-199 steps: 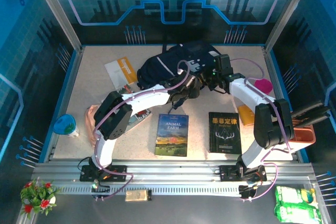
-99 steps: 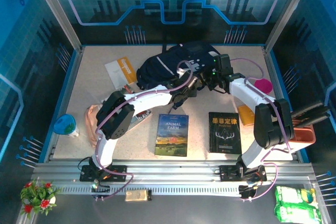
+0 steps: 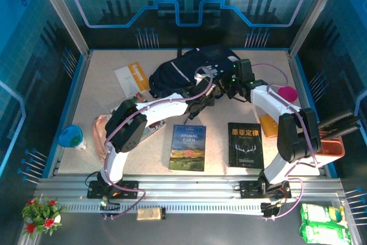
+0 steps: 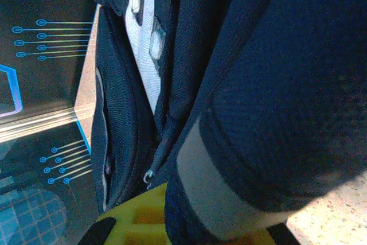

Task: Pack the student bag
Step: Rotate the student bag at the top-center of the table.

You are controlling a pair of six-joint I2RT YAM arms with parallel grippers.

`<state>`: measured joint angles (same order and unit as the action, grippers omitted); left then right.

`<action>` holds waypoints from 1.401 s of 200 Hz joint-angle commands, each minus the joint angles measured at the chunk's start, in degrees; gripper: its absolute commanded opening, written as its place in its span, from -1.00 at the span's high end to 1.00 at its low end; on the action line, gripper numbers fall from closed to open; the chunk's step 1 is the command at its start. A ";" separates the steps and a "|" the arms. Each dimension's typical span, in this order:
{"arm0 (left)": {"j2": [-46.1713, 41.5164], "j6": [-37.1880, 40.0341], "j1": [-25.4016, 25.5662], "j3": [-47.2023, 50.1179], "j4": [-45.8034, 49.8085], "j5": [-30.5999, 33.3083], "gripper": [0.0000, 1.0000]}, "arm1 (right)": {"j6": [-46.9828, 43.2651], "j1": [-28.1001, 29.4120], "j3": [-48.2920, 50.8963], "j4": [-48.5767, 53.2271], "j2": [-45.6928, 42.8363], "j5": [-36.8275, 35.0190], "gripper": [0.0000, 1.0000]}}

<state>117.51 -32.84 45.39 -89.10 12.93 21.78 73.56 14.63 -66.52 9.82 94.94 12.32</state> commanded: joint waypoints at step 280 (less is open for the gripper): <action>-24.45 14.35 -19.11 26.66 8.79 -28.79 1.00 | -14.95 -5.88 -5.87 0.94 5.04 4.91 0.97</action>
<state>92.51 -22.50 27.44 -60.27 13.74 -2.81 65.14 12.40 -69.28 14.94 96.57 13.65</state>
